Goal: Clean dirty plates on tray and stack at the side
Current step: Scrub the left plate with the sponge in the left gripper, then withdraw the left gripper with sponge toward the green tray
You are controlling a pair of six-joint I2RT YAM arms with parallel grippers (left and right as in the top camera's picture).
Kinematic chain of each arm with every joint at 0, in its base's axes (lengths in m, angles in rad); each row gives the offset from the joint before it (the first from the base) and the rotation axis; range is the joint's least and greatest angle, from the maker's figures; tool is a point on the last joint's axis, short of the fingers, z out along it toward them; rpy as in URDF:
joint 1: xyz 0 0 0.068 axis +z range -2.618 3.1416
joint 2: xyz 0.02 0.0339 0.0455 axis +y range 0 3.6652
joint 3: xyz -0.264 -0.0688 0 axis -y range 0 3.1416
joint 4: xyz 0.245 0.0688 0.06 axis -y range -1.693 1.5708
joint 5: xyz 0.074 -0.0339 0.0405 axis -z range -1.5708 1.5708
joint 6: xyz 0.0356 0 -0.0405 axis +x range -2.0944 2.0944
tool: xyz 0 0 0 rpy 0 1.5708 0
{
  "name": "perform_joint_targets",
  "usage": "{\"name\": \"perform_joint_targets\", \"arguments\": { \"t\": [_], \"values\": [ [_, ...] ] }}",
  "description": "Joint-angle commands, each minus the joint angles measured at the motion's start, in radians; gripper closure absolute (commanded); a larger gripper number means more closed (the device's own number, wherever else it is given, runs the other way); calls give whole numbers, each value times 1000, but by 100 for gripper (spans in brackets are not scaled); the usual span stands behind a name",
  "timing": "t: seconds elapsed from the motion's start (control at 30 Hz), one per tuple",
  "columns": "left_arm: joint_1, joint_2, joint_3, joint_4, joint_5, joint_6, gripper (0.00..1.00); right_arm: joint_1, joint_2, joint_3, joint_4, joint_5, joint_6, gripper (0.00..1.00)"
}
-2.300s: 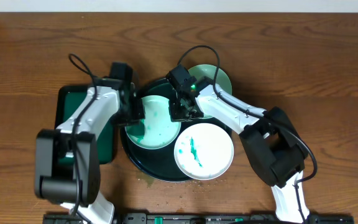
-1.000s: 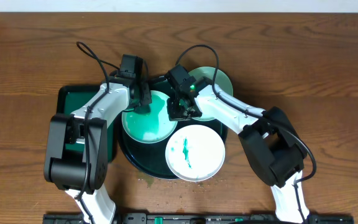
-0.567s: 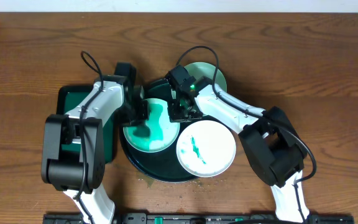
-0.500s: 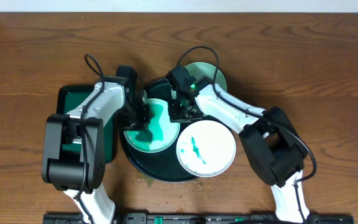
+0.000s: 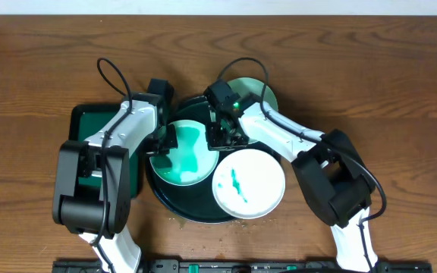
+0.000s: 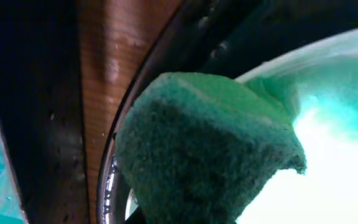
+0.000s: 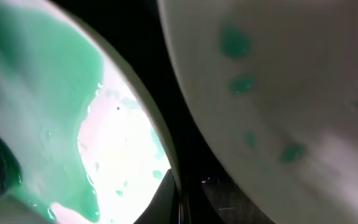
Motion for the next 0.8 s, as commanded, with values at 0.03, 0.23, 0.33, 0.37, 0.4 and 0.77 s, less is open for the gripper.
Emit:
{"name": "perform_joint_targets", "arguments": {
  "t": [0.03,0.23,0.33,0.37,0.4,0.77],
  "values": [
    [11,51,-25,19,121,36,93,-19,28,0,-6,12,-3,99],
    [-39,51,-25,48,577,173,92,-19,28,0,-4,11,-3,99],
    [-57,51,-24,86,618,177,93,-19,28,0,-4,11,-3,99],
    [-57,51,-23,101,616,177,93,-19,28,0,-4,11,-3,99],
    [-54,51,-19,115,605,175,92,-19,28,0,-4,11,-4,99],
    [121,-4,263,-160,174,48,93,-19,28,-2,-3,11,-19,99]
  ]
}}
